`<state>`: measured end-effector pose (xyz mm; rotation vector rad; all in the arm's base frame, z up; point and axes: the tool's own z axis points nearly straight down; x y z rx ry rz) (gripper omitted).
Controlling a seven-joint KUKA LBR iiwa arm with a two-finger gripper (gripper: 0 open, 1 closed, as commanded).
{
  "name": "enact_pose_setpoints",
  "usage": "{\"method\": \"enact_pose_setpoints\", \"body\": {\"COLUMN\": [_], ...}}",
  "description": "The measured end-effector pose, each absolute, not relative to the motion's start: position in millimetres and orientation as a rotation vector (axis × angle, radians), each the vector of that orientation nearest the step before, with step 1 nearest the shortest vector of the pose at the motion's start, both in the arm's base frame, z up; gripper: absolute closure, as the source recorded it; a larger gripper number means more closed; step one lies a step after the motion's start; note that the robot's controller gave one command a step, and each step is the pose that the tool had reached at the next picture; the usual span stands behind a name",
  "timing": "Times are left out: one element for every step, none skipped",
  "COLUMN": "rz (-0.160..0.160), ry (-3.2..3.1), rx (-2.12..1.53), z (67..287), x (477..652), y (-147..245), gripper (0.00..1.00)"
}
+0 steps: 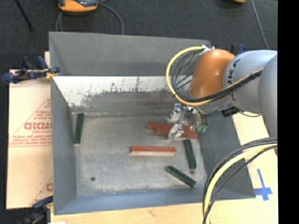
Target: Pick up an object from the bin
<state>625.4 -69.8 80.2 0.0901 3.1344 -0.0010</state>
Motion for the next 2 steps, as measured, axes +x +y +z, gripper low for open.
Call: {"method": "enact_pose_setpoints", "body": {"rz": [-0.001,-0.001], "ry": [3.134,3.123], "rx": [0.089,0.183], "z": [80.2,251.3], "x": [625.5,626.0], "y": [-69.8,-73.3], "gripper": [1.0,1.0]}}
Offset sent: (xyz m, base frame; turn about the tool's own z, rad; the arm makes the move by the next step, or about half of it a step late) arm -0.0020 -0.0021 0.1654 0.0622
